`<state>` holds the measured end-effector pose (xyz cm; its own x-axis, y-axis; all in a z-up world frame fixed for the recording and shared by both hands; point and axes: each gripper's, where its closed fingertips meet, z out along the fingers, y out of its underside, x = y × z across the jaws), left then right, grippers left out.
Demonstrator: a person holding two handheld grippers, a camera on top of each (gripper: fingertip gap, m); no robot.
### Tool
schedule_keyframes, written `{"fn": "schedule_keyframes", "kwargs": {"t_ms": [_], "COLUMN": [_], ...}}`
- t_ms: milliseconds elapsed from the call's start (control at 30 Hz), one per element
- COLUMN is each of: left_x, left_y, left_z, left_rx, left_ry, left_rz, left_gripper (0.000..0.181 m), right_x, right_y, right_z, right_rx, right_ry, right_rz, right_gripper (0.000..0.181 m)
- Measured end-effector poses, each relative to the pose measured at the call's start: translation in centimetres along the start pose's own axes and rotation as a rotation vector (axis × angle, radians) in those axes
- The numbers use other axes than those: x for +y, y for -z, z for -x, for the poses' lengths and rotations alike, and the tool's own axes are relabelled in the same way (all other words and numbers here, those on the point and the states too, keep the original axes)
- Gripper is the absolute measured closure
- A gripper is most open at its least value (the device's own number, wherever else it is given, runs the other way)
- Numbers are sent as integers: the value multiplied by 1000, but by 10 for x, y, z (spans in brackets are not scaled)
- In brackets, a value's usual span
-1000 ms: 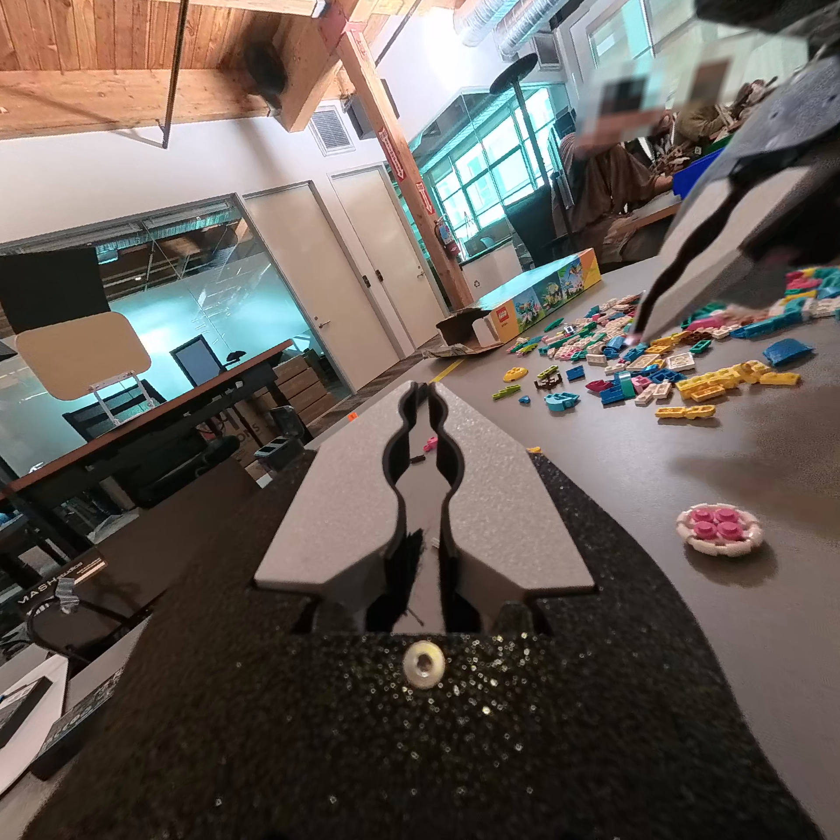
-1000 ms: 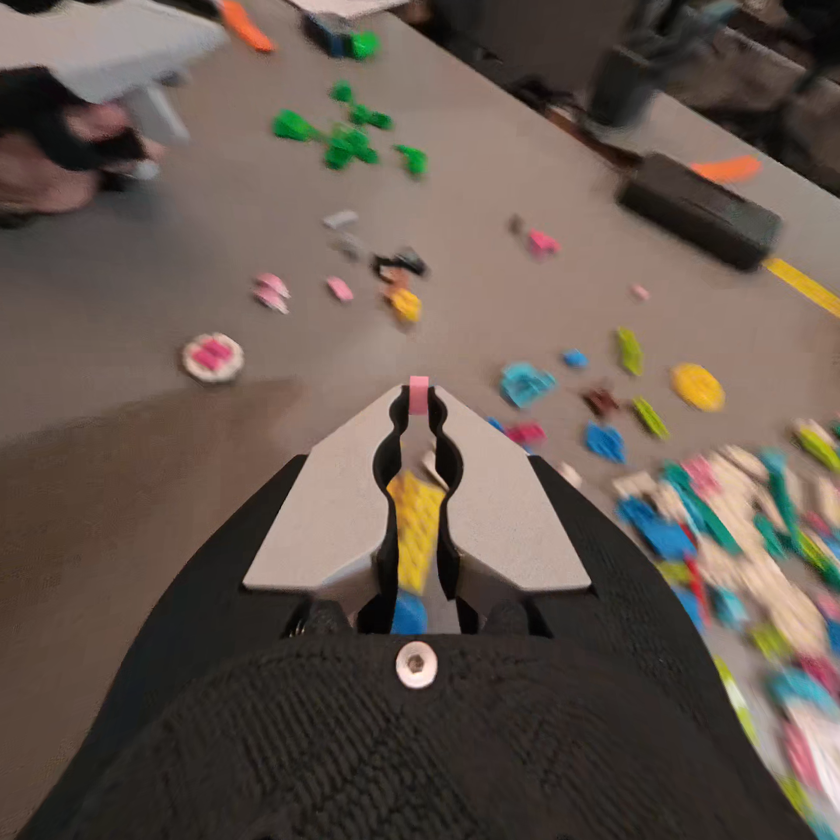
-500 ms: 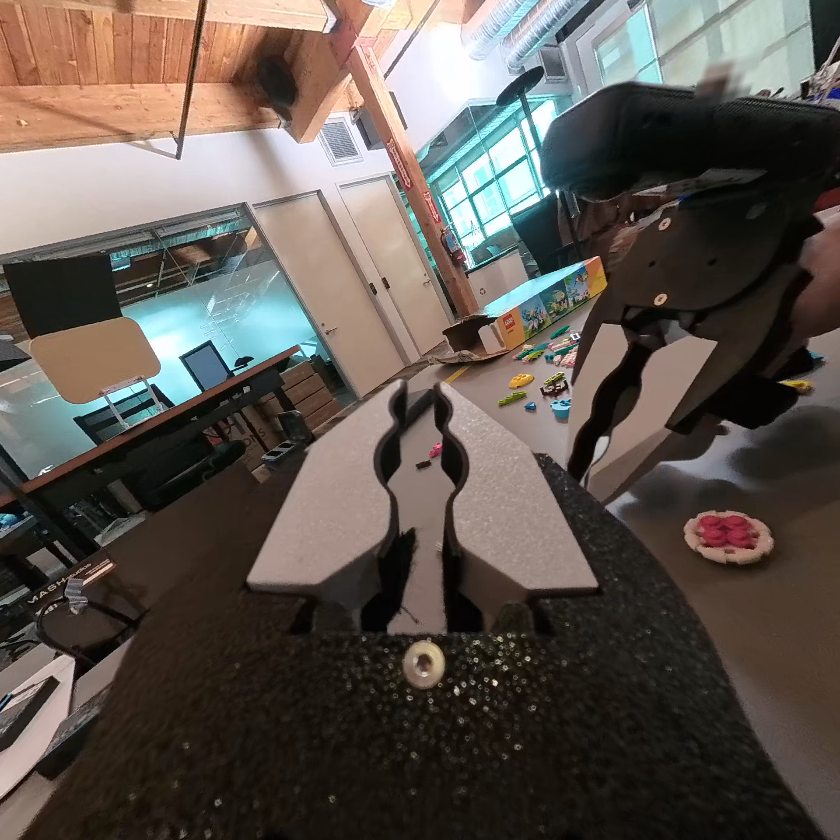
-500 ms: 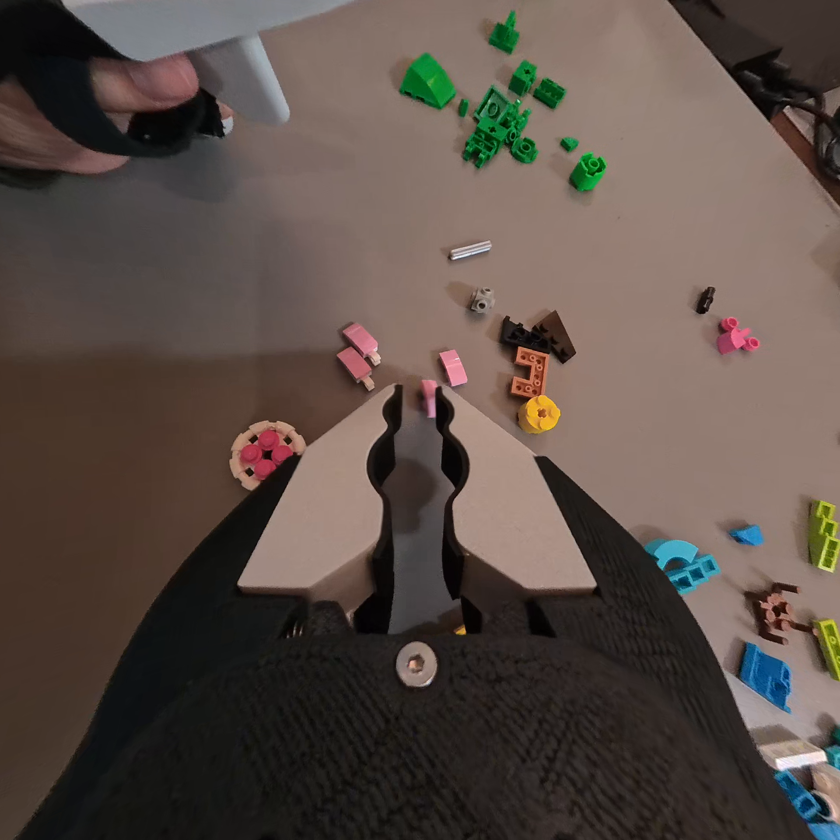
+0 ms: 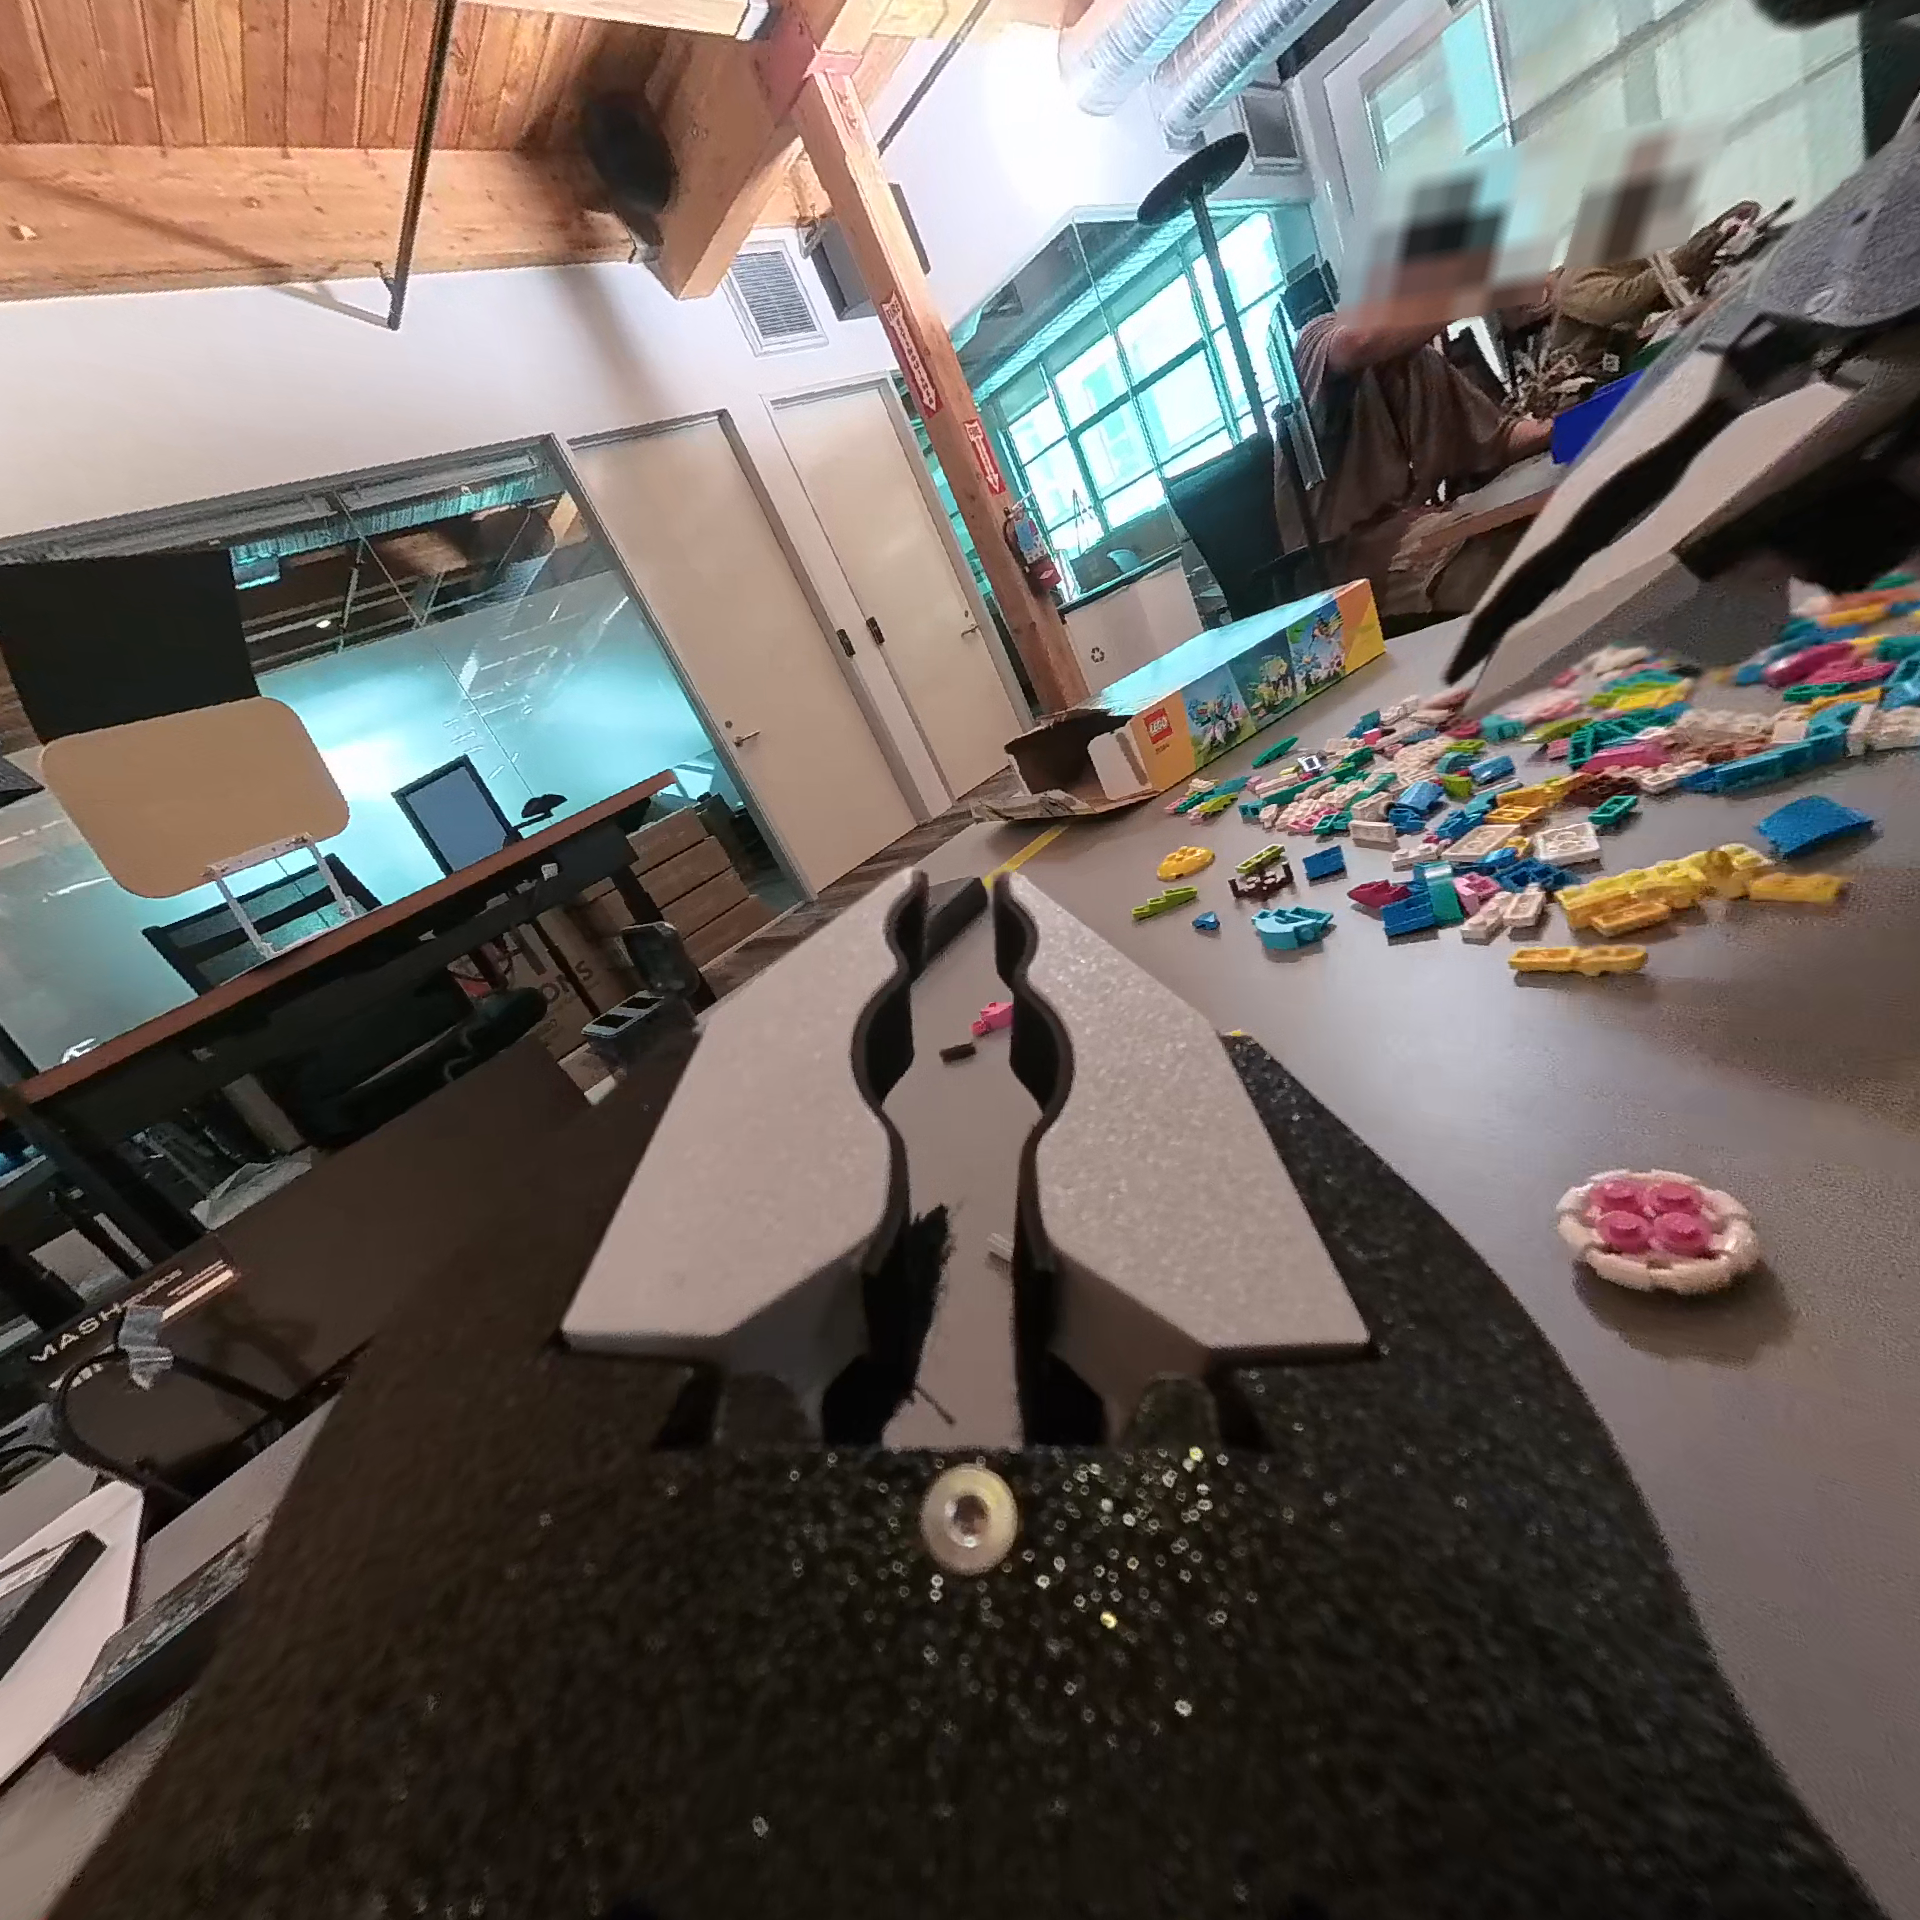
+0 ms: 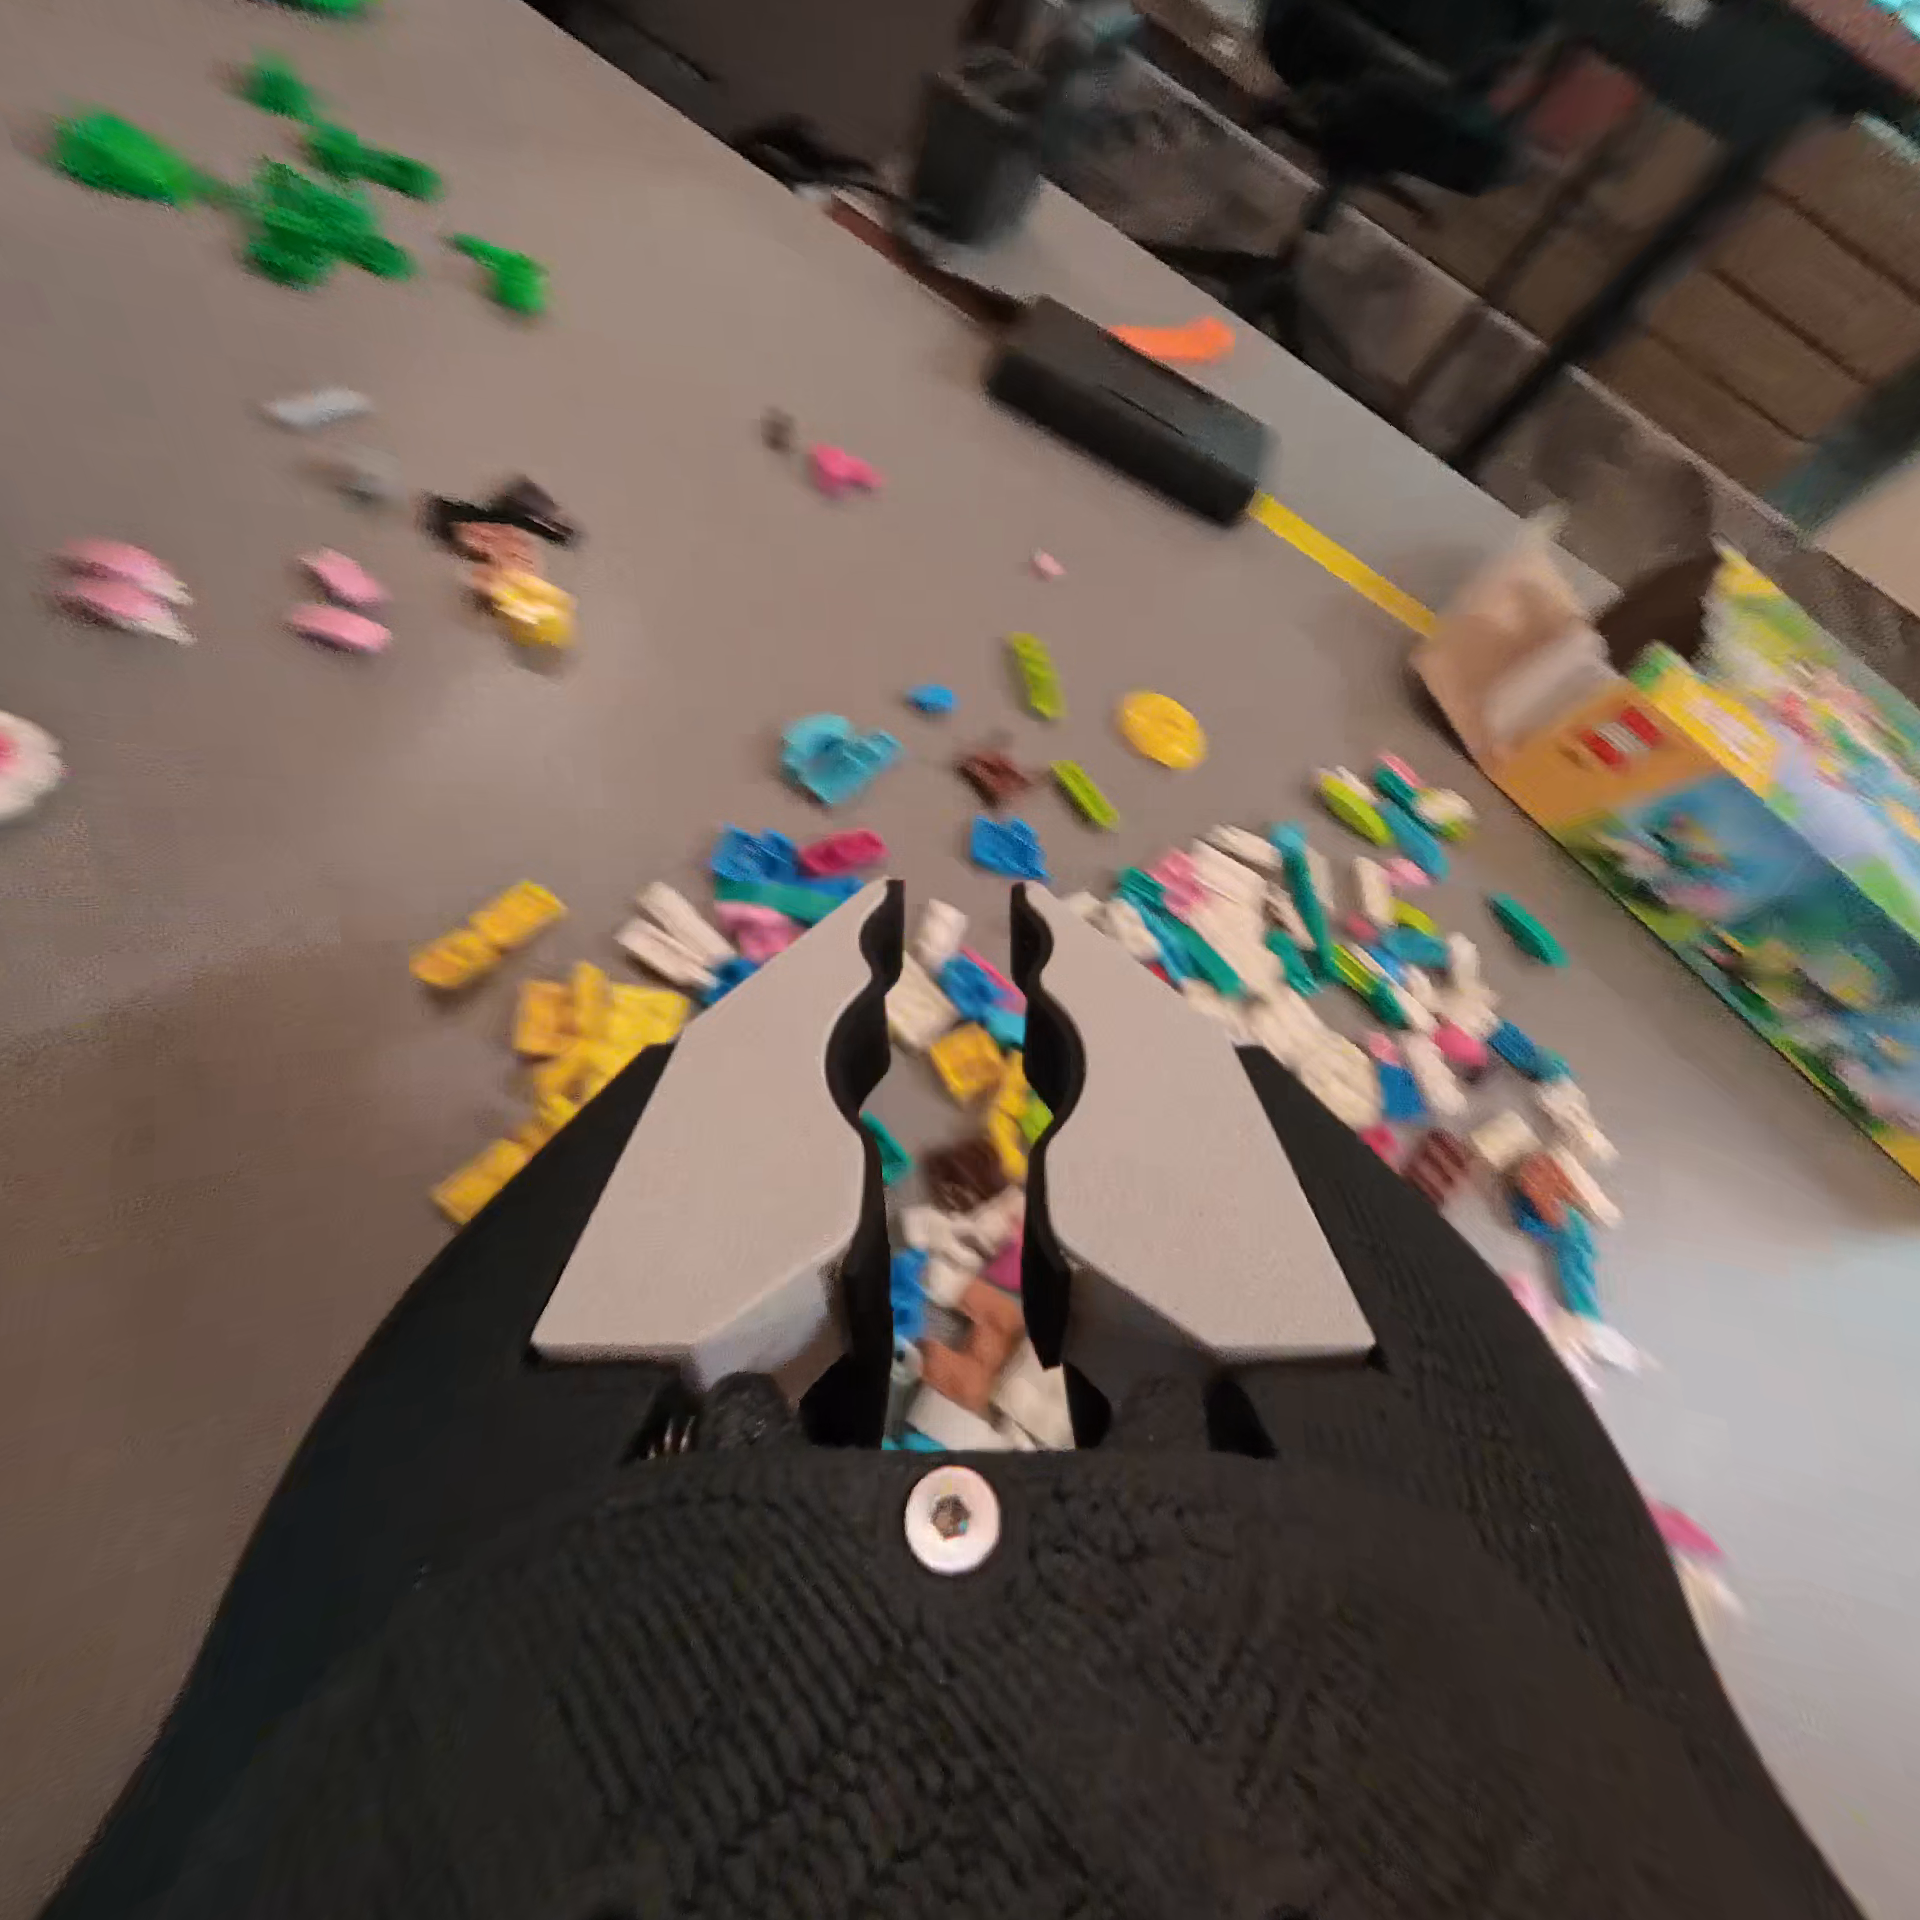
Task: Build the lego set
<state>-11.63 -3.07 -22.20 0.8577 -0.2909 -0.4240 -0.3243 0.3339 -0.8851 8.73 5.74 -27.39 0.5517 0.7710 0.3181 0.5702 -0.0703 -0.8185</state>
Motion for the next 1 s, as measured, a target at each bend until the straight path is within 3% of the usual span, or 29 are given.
{"fn": "schedule_keyframes", "kwargs": {"t_ms": [167, 300, 400, 533, 700, 833, 1000], "left_x": [-1, -1, -1, -2, -2, -4, -5], "left_y": [-2, -2, -2, -1, -1, -1, -1], "left_z": [-5, -7, -8, -9, -10, -12, -12], "left_rx": [21, 30, 36, 42, 47, 70, 76], "left_ry": [-2, -8, -10, -13, -12, 5, 18], "left_rz": [-4, -5, -7, -8, -9, -27, -31], "left_gripper": [172, 172, 173, 173, 173, 172, 172], "right_x": [27, 25, 18, 31, 38, 45, 48], "right_y": [-5, -36, -63, -86, -100, -95, -97], "right_z": [-49, -75, -68, -61, -69, -59, -64], "right_rx": [52, 61, -123, -315, -280, -304, -204], "right_ry": [-109, 125, 70, -243, -464, -451, -377], "right_rz": [85, 198, 249, 469, 616, 732, 787], "right_gripper": [162, 163, 169, 170, 164, 164, 162]}}
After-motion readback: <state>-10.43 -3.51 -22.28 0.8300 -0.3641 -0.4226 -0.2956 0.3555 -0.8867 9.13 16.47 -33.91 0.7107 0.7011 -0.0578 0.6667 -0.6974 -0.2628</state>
